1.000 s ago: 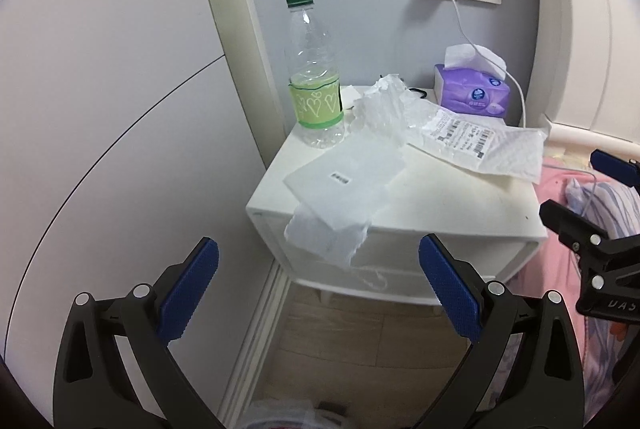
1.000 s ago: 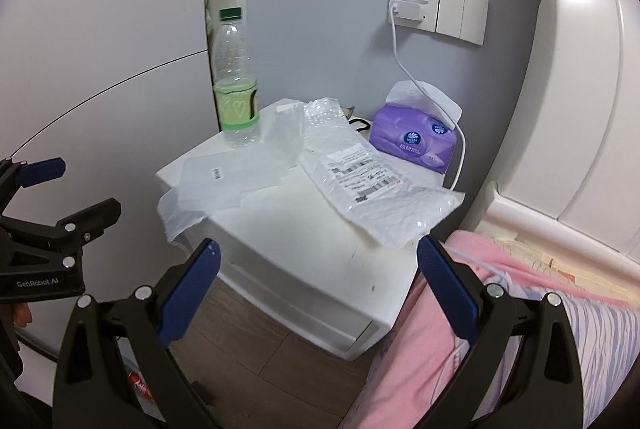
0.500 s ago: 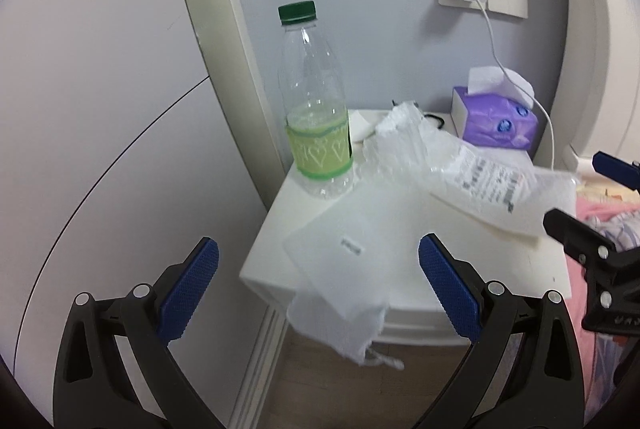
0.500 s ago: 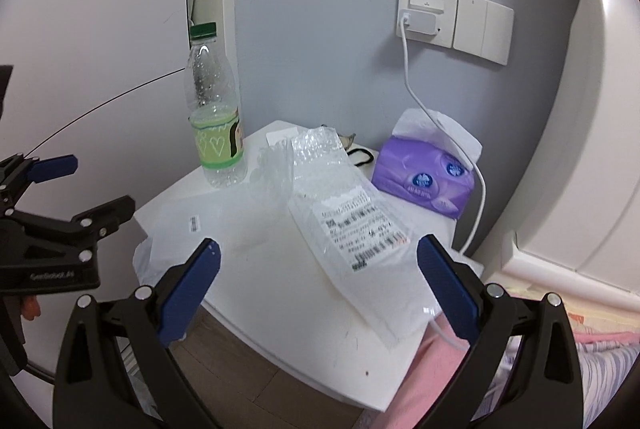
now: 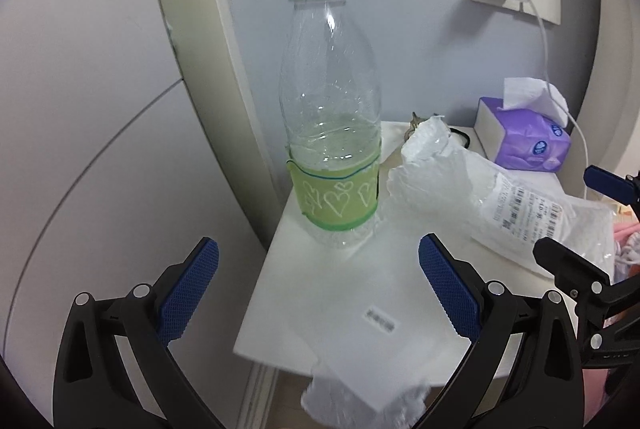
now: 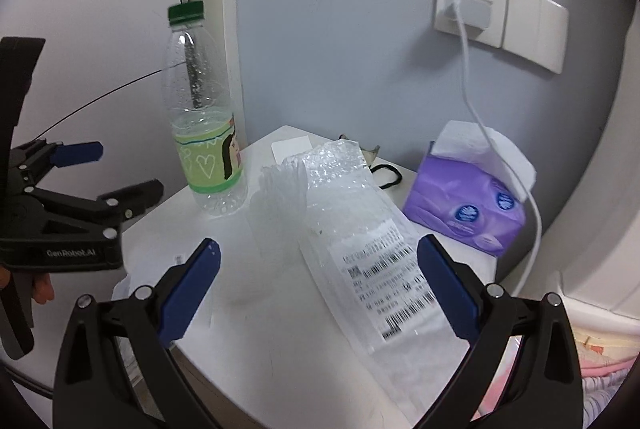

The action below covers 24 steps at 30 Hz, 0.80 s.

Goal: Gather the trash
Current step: 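Close the left gripper around the clear plastic water bottle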

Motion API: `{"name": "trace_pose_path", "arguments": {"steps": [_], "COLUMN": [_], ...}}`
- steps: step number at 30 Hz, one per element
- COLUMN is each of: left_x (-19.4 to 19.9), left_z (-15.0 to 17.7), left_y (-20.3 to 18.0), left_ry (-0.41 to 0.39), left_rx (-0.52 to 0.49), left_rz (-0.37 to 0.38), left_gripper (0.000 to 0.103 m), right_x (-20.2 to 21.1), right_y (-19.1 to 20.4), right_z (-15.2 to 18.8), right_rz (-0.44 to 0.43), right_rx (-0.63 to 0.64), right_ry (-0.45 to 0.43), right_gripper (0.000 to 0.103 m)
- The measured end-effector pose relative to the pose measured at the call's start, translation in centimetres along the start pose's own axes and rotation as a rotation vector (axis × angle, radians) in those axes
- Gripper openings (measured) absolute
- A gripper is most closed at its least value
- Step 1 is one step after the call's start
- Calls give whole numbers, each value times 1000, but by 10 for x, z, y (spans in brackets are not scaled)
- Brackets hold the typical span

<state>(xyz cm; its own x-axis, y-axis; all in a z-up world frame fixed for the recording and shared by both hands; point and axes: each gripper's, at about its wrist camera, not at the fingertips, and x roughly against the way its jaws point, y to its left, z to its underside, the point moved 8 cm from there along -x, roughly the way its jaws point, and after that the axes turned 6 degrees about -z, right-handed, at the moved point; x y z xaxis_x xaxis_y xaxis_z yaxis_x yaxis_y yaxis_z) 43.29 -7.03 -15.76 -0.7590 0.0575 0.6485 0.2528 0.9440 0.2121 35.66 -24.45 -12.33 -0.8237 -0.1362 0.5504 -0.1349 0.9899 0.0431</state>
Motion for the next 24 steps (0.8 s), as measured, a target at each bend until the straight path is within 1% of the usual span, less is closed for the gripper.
{"name": "trace_pose_path", "arguments": {"steps": [5,7,12,17,19,24], "left_x": [-25,-33,-48,-60,-63,-72], "left_z": [-11,-15,-28,-40,-43,-45], "left_y": [-3,-4,-7,-12,-15,-21], "left_ry": [-17,-10,0,38,43,45], "left_rx": [-26,-50,-124,-110,-114,-125], "left_rz": [37,60,73,113,125,127], "left_gripper": [97,97,97,97,97,97], "right_x": [-24,-32,-49,-60,-62,-74], "right_y": [2,2,-2,-7,-7,-8], "right_z": [-9,-11,-10,-9,-11,-12], "right_rz": [22,27,27,27,24,11], "right_rx": [16,11,-31,-62,-56,-57], "right_ry": [14,31,96,166,173,198], "right_gripper": [96,96,96,96,96,96]}}
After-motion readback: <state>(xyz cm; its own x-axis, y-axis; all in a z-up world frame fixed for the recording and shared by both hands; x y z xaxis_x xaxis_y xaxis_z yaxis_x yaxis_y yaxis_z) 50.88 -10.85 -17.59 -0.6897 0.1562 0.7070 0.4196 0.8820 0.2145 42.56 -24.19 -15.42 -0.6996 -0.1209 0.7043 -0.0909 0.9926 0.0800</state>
